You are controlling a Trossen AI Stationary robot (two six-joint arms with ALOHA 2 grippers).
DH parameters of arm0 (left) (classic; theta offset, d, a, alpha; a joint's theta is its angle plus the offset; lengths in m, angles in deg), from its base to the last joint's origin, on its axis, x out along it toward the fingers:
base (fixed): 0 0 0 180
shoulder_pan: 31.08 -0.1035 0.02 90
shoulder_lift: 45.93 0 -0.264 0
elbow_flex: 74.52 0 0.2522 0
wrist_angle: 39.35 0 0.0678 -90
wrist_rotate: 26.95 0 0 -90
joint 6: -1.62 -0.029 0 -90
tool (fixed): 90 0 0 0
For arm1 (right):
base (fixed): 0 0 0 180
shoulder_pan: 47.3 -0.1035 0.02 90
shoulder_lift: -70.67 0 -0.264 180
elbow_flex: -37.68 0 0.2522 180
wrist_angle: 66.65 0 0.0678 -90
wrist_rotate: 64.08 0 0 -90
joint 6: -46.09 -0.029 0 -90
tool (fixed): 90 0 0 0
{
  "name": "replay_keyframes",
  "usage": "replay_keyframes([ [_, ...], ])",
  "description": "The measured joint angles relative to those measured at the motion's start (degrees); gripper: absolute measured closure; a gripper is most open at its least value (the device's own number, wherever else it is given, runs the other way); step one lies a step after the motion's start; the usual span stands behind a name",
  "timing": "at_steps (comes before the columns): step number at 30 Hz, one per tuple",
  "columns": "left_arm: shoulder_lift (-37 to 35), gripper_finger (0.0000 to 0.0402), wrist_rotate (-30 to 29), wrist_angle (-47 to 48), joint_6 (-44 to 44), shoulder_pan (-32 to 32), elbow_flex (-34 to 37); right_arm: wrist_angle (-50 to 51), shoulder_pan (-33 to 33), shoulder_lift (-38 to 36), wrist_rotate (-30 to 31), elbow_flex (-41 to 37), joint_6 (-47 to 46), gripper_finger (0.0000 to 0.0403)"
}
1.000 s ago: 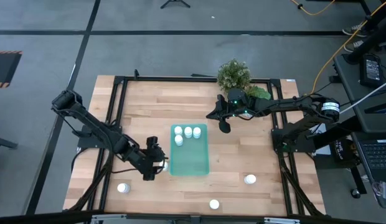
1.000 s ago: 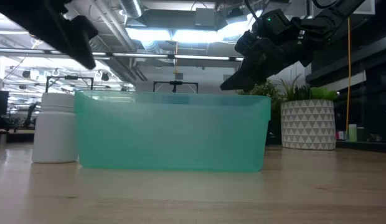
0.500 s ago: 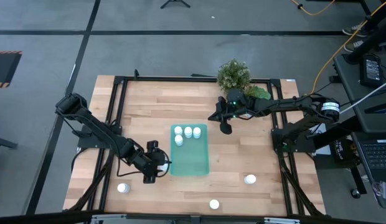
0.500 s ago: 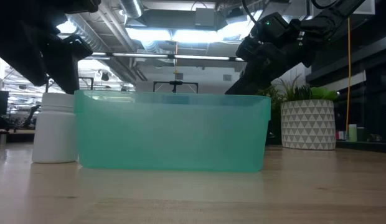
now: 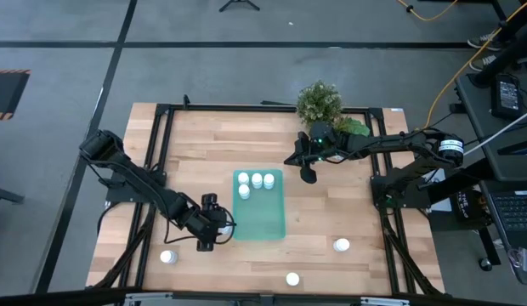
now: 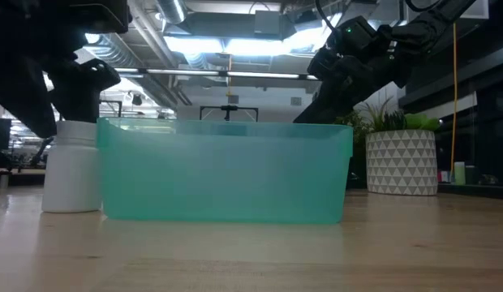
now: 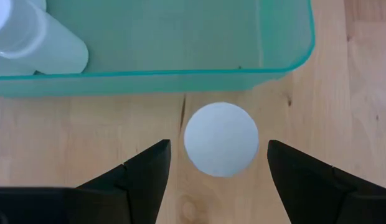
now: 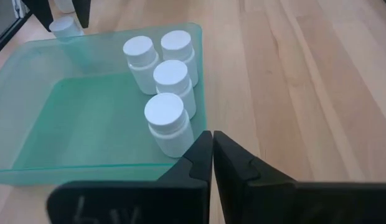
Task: Pick and place pill bottles into a basket
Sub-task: Put the white pill bottle into the green bin
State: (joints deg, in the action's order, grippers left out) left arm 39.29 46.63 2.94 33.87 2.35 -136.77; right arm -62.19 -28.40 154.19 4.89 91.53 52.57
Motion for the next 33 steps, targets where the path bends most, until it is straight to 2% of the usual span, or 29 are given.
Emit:
replay_keyframes([
  [19,0.08,0.0149,-1.01,-1.35,-0.03,-0.64,0.00,-0.02,-0.02,0.00,0.00,0.00,-0.17,0.0385],
  [33,0.08,0.0207,-2.51,-1.79,-0.05,-0.68,0.00,-0.02,-0.02,-0.02,0.00,0.00,-0.02,0.0385],
])
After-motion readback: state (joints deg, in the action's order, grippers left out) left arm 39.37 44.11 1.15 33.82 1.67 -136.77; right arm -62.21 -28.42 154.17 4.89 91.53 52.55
